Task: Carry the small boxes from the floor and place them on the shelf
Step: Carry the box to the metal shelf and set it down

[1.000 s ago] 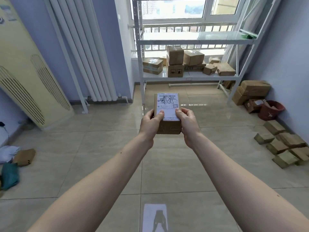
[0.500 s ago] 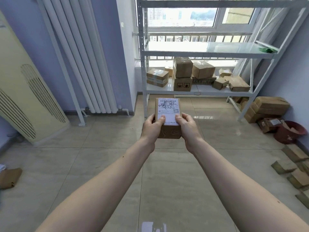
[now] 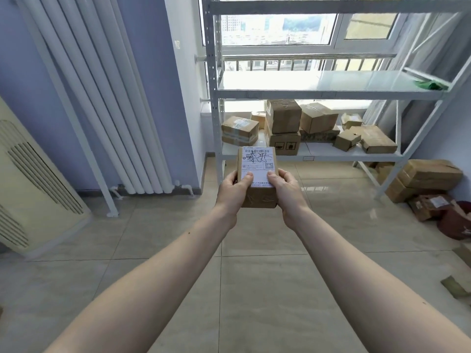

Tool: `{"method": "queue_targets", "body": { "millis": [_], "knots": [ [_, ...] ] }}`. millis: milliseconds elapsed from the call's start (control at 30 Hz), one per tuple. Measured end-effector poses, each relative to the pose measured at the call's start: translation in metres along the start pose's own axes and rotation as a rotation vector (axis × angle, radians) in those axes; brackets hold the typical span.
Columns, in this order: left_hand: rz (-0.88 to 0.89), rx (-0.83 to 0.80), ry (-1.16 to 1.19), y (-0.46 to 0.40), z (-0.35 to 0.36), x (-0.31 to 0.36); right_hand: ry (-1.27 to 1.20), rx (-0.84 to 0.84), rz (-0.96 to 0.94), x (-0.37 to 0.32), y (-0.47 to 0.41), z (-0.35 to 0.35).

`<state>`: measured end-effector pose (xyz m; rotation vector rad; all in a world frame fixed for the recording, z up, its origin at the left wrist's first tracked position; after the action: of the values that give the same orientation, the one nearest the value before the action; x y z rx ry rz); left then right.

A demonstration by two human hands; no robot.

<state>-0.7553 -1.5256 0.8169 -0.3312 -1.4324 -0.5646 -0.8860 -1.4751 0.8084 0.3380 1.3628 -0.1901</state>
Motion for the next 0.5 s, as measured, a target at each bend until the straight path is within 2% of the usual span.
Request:
{"method": "queue_targets", "body": {
  "millis": [500],
  "knots": [
    [0.000, -0.021, -0.007, -0.239, -0.035, 0.038, 0.002, 0.020, -0.033, -0.042, -0.235, -0.018]
  ]
}}
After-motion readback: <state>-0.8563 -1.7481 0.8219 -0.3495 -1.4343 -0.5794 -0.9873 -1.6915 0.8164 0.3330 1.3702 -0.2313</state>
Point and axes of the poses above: each hand's wrist, its own y-axis away from the middle knuckle, its own z-axis out of the palm, x = y × z, the point moved 6 cm from there along -y, towards the middle knuckle, and after that the axes turned 13 degrees about -x, right-handed, at the moved point
